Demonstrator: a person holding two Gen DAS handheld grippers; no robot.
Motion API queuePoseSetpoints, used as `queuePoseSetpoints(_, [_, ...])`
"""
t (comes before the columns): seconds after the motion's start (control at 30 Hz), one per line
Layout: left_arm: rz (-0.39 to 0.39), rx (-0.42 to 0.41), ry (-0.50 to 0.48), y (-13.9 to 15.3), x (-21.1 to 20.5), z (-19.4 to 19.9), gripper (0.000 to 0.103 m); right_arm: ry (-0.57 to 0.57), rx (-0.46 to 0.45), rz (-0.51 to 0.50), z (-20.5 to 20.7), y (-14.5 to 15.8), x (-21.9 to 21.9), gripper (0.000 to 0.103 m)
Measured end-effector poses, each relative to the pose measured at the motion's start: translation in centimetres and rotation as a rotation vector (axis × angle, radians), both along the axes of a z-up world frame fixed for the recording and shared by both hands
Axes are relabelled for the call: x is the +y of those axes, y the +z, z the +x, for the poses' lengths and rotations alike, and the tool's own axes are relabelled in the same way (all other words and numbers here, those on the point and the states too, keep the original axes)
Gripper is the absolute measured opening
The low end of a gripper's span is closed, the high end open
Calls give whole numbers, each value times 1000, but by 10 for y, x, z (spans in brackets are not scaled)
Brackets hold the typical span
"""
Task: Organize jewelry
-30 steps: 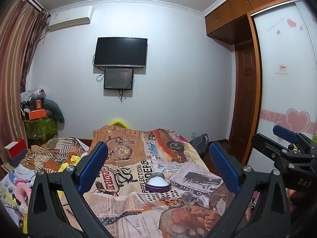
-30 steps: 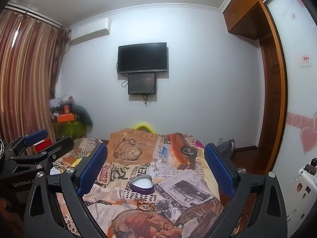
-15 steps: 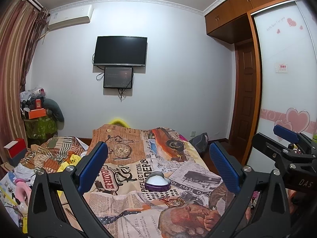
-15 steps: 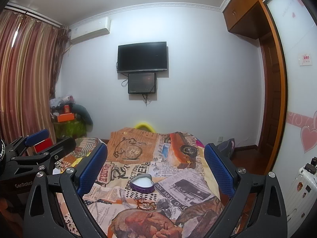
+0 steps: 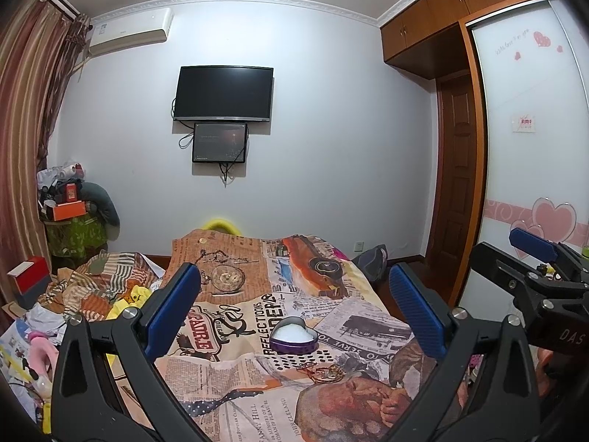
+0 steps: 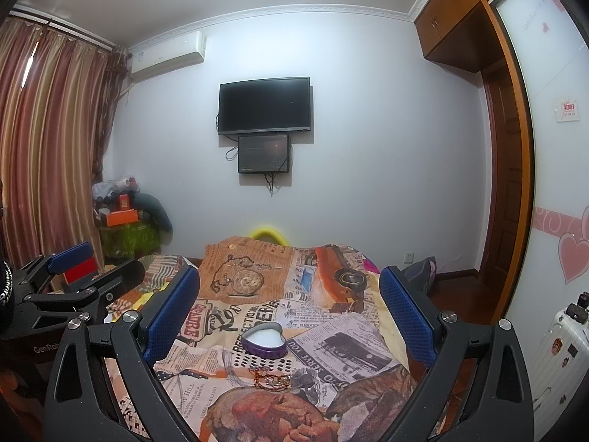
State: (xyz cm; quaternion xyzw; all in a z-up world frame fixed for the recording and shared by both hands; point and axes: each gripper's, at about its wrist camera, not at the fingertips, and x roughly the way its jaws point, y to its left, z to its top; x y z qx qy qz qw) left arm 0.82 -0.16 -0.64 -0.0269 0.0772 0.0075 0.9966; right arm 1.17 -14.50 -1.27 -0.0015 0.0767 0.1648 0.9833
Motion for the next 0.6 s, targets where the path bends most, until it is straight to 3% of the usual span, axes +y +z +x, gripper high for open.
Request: queuePoseSetpoints(0.6, [3, 8, -12, -2, 1, 2, 103, 1, -1, 1, 2, 0, 0, 97])
